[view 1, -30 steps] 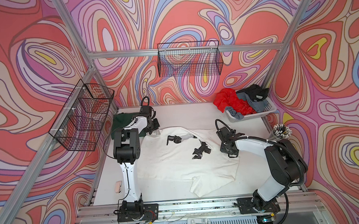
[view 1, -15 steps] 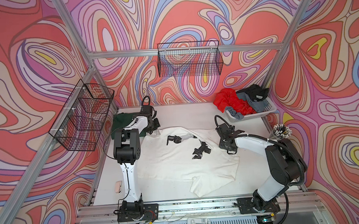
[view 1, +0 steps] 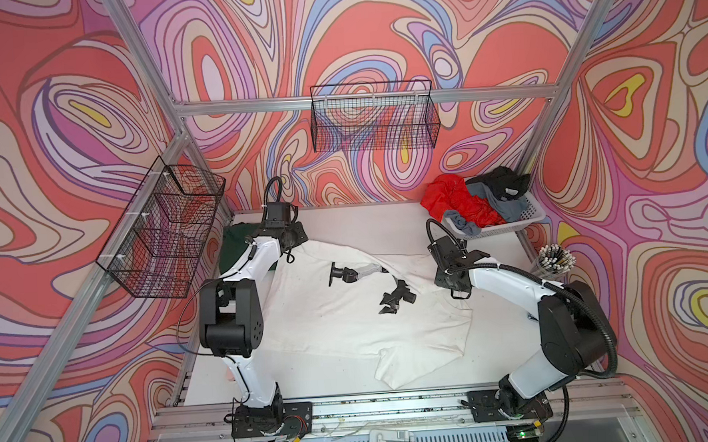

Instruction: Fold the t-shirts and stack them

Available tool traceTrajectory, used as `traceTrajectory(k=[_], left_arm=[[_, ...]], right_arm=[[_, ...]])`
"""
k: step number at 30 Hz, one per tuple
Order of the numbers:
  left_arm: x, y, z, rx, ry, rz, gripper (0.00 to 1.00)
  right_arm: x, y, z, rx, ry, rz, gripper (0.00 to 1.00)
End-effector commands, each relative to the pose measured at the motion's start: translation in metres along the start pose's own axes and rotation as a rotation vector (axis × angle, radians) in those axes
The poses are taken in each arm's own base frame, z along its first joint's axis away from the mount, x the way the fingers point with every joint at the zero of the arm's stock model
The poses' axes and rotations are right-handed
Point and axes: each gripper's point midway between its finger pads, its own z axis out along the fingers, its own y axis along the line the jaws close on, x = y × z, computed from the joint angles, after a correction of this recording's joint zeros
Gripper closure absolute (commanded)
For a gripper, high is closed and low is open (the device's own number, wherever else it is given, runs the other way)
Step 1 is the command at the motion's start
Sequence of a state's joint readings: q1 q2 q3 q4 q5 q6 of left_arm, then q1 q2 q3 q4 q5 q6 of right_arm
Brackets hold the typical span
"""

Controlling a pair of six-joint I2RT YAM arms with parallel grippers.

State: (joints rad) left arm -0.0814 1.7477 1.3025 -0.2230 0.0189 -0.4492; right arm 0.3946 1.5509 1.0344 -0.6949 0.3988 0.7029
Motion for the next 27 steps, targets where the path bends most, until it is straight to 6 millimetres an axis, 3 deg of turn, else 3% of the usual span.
traceTrajectory(k=[1,14,16,19,21,24,27], left_arm=[[-0.007,0.010,-0.003,-0.010,-0.143,-0.031,1.00],[0.038,0.039,0.002,-0.111,-0.033,-0.069,1.00],[0.042,0.045,-0.001,-0.158,0.007,-0.073,0.89],[0.050,0.051,-0.005,-0.190,0.039,-0.080,0.84],[0.054,0.056,-0.007,-0.197,0.031,-0.088,0.65],[0.059,0.060,-0.009,-0.211,0.031,-0.080,0.54],[0.066,0.065,-0.010,-0.233,0.052,-0.070,0.51]], right_arm=[[-0.007,-0.010,-0.022,0.007,-0.024,0.012,1.00],[0.014,-0.028,-0.032,0.015,0.023,0.025,1.00],[0.015,-0.030,-0.033,0.019,0.023,0.025,1.00],[0.020,-0.032,-0.031,0.020,0.040,0.026,1.00],[0.025,-0.032,-0.029,0.019,0.051,0.026,1.00],[0.028,-0.032,-0.027,0.018,0.058,0.025,1.00],[0.029,-0.033,-0.026,0.022,0.060,0.023,1.00]])
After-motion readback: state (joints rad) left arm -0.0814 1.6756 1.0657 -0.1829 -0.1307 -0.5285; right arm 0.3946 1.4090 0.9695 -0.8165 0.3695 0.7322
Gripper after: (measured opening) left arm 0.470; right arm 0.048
